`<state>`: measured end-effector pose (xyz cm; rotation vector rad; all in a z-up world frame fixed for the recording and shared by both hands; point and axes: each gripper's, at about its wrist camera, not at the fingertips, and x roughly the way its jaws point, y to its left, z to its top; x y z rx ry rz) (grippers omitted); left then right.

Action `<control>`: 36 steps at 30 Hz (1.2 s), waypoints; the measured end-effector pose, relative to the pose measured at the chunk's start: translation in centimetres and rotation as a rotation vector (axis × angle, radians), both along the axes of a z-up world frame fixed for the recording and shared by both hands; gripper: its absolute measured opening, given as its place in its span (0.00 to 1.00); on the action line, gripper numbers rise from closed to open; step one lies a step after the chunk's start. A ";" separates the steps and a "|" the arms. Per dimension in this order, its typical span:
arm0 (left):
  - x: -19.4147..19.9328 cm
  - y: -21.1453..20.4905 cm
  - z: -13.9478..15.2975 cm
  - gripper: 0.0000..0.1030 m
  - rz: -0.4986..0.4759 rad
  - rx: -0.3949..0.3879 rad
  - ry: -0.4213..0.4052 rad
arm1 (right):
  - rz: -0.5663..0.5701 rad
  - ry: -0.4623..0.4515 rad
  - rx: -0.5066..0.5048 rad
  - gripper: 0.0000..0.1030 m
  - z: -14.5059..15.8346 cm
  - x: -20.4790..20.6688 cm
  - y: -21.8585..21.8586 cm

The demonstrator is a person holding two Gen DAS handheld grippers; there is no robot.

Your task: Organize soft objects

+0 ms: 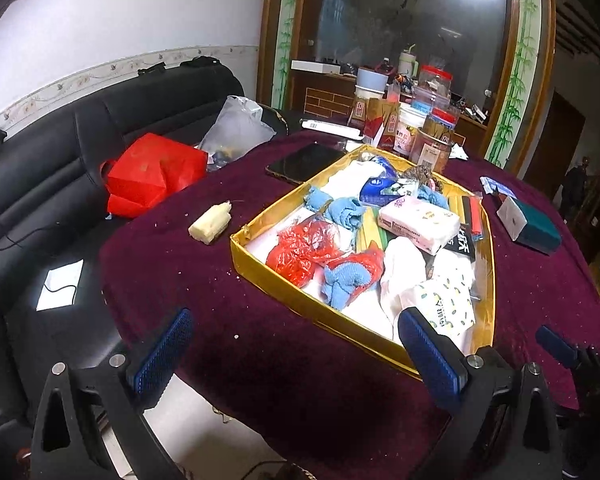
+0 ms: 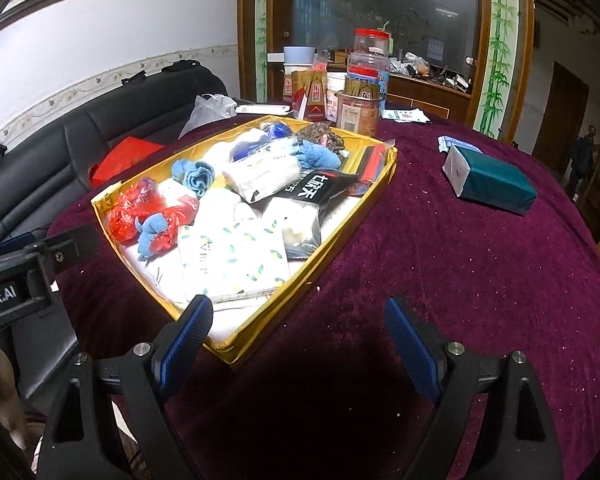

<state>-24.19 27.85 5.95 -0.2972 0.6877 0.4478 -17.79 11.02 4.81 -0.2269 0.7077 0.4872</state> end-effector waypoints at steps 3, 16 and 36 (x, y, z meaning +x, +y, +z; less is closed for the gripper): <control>0.0 -0.1 0.1 1.00 0.004 0.015 -0.004 | -0.003 0.007 0.000 0.84 -0.2 0.1 0.0; -1.8 -3.2 3.0 1.00 -0.092 0.147 -0.188 | -0.122 -0.161 0.091 1.00 1.7 -0.9 -2.2; -0.2 -2.3 0.4 1.00 -0.053 0.087 -0.049 | -0.091 -0.130 -0.011 1.00 0.9 -0.7 -0.4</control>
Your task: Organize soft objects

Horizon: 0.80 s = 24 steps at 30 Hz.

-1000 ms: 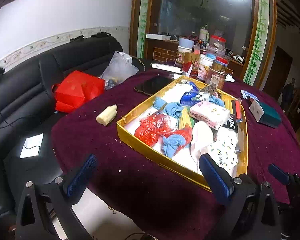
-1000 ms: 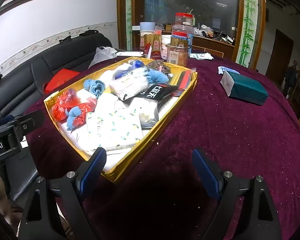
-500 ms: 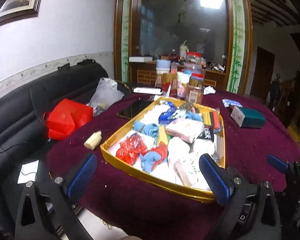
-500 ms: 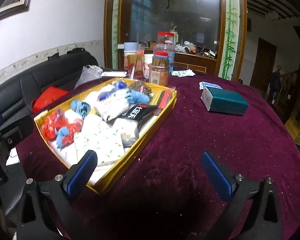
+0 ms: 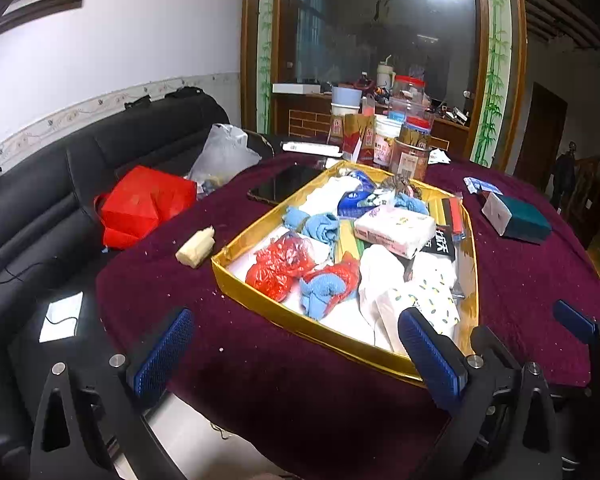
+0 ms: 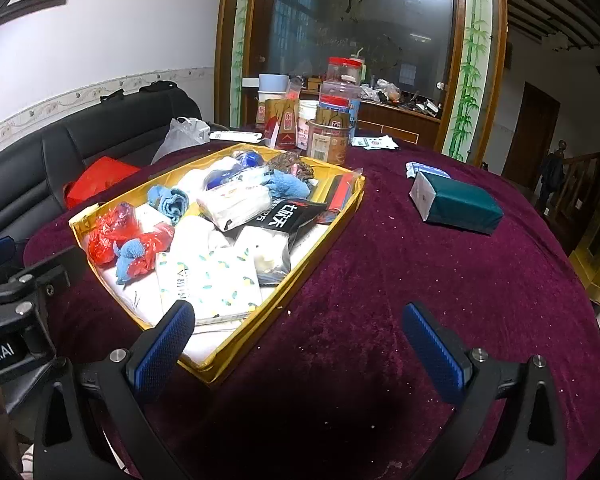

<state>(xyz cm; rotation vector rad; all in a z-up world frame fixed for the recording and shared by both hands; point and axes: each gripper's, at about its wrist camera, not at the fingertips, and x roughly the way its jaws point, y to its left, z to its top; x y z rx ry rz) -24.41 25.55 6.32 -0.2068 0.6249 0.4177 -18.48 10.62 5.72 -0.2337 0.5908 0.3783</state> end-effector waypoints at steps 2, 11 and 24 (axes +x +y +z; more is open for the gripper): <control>0.1 0.3 -0.2 1.00 0.001 -0.014 0.009 | 0.001 0.003 -0.007 1.00 0.0 0.0 0.2; 0.0 2.3 -0.9 1.00 0.029 -0.096 0.029 | 0.031 0.017 -0.105 1.00 0.6 1.1 2.4; -0.3 4.6 -0.9 1.00 0.048 -0.142 0.025 | 0.053 0.025 -0.144 1.00 1.0 1.4 4.1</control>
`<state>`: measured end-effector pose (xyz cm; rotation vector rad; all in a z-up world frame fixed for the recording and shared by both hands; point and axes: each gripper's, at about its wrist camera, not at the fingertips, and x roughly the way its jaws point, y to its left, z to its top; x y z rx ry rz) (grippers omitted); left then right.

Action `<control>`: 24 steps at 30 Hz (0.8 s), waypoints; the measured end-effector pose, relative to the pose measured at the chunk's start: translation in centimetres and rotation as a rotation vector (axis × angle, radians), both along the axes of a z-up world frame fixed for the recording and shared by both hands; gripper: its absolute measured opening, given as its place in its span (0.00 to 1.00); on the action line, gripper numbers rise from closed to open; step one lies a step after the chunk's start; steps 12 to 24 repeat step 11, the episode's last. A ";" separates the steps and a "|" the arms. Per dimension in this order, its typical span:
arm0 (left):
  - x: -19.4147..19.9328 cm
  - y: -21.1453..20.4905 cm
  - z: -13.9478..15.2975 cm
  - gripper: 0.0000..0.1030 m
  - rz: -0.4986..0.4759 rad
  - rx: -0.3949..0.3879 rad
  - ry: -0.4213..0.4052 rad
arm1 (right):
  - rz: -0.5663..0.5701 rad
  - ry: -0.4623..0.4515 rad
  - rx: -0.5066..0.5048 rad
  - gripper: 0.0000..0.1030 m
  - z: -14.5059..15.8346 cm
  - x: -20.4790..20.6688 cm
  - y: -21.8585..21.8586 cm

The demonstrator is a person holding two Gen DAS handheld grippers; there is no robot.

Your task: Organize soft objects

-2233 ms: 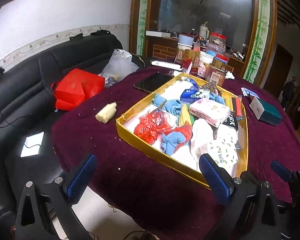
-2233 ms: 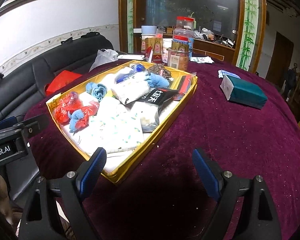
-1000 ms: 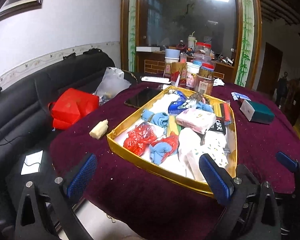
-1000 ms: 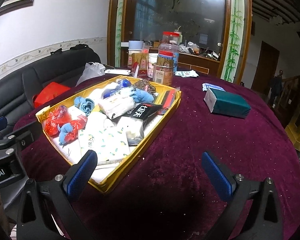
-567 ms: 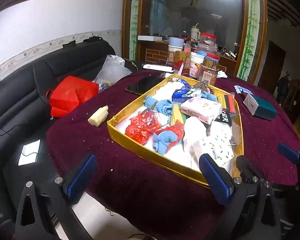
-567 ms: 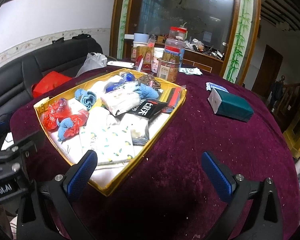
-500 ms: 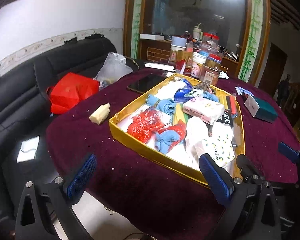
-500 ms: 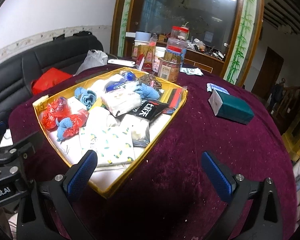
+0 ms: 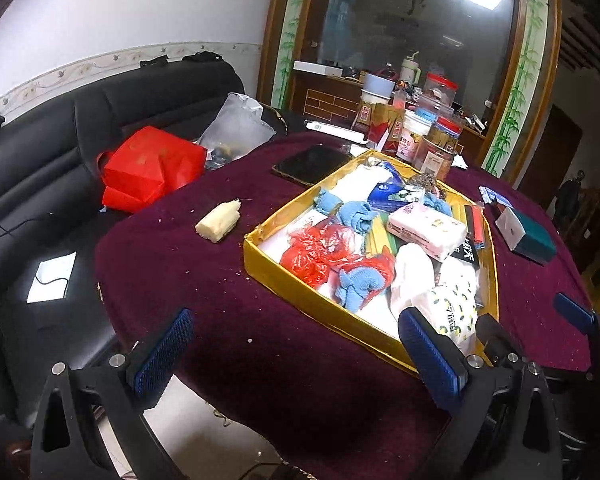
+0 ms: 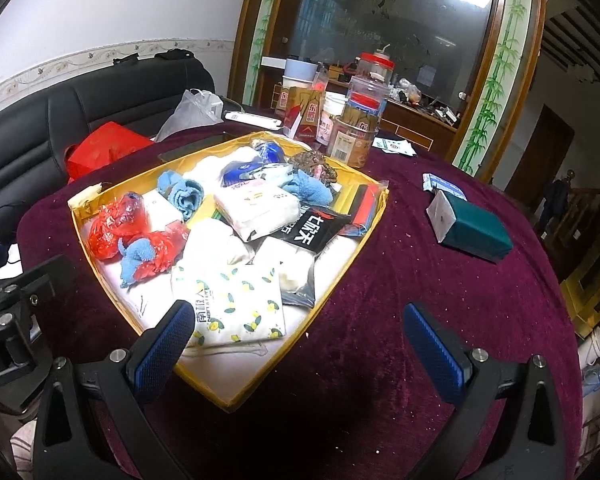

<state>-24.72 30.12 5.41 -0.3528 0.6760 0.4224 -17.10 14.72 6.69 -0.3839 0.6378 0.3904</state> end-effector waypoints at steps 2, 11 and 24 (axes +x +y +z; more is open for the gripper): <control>0.0 0.2 0.0 1.00 0.003 -0.005 0.001 | 0.000 -0.002 -0.002 1.00 0.0 0.0 0.1; -0.3 0.6 0.2 1.00 -0.012 -0.028 0.004 | 0.034 -0.008 -0.023 1.00 -0.1 -0.5 1.1; -0.3 0.6 0.2 1.00 -0.012 -0.028 0.004 | 0.034 -0.008 -0.023 1.00 -0.1 -0.5 1.1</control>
